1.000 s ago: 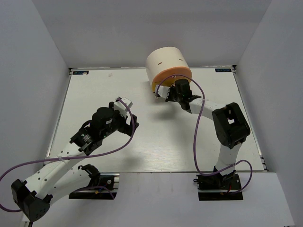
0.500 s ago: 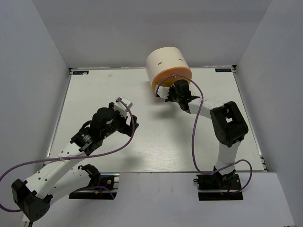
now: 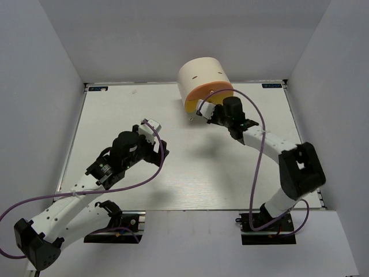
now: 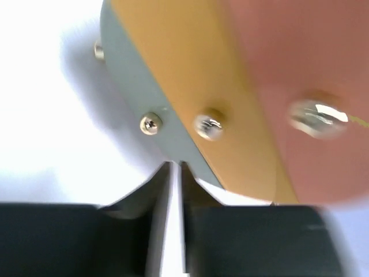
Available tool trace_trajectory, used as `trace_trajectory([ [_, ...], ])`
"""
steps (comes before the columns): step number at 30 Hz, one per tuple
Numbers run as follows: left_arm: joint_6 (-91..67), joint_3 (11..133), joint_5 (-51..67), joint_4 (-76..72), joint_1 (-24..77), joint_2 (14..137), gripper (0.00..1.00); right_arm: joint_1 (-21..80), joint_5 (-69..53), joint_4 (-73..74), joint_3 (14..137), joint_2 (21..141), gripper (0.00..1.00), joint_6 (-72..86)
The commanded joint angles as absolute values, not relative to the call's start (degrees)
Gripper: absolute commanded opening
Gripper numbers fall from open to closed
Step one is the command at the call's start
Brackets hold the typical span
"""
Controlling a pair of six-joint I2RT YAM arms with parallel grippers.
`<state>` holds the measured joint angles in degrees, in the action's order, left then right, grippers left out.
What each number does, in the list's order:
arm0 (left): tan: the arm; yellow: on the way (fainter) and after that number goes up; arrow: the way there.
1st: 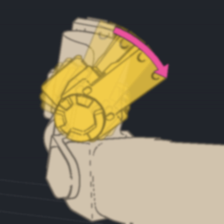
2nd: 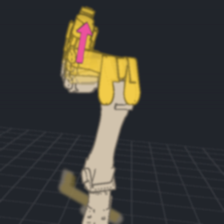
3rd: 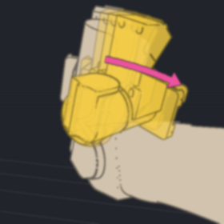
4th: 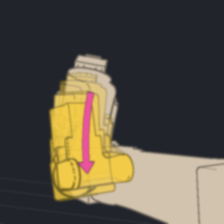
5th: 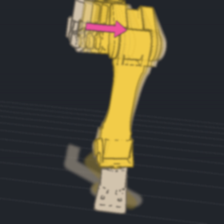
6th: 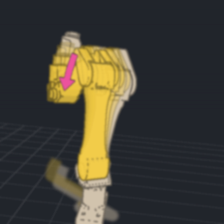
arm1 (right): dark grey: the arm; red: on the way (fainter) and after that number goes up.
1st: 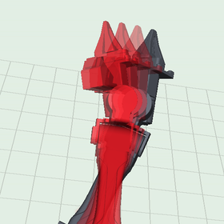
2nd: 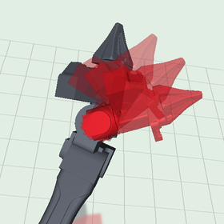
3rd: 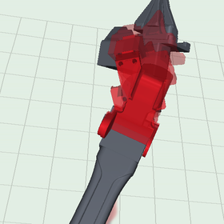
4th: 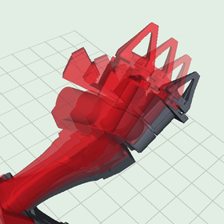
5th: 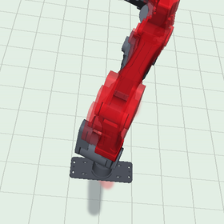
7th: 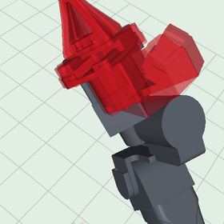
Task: Sort the stationery into containers
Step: Reset both arms
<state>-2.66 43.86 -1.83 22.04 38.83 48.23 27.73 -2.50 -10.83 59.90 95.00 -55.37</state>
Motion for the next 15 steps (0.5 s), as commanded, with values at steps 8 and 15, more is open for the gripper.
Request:
trace_trajectory([
  [8,-3.1,43.1,1.7,20.2,38.8,47.1,0.99,27.4,-14.1,17.0,64.2,70.6,0.88,-23.9],
  [15,-2.0,42.0,1.7,19.7,38.8,47.1,0.99,27.7,-7.6,17.0,55.1,50.7,0.90,-10.2],
])
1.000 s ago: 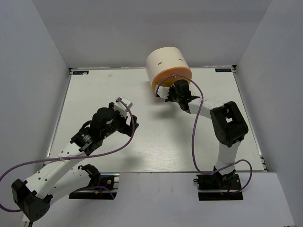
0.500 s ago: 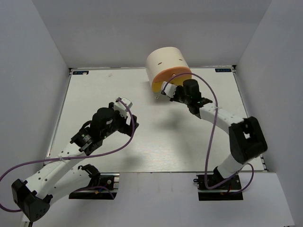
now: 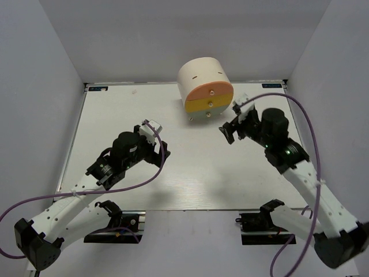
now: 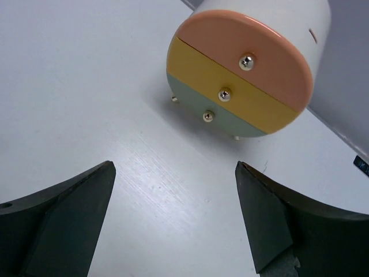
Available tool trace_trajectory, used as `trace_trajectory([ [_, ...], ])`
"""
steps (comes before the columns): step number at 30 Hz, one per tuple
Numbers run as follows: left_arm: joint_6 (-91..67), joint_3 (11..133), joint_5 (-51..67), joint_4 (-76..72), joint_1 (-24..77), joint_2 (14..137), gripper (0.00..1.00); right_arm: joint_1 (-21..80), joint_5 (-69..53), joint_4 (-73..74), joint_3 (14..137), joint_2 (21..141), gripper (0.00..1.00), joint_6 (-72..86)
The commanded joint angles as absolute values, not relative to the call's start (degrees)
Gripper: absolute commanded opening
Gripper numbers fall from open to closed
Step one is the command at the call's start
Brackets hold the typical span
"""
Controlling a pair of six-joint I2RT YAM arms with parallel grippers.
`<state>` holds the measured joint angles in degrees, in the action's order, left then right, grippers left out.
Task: Sort the stationery into containers
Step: Reset both arms
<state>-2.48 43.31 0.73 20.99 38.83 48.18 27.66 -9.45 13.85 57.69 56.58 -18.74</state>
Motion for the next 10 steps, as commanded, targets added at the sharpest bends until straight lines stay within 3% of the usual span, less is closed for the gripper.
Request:
trace_trajectory([
  [1,-2.0,42.0,1.7,19.7,38.8,47.1,0.99,27.8,-7.2,17.0,54.2,49.4,0.90,-9.2],
  [6,-1.5,41.5,1.1,19.2,38.8,46.6,0.99,27.7,-2.3,11.9,44.4,38.2,0.90,-7.6],
  [10,-1.5,41.5,1.1,19.2,38.8,46.6,0.99,27.3,-0.4,7.2,39.5,37.4,0.90,-9.9],
])
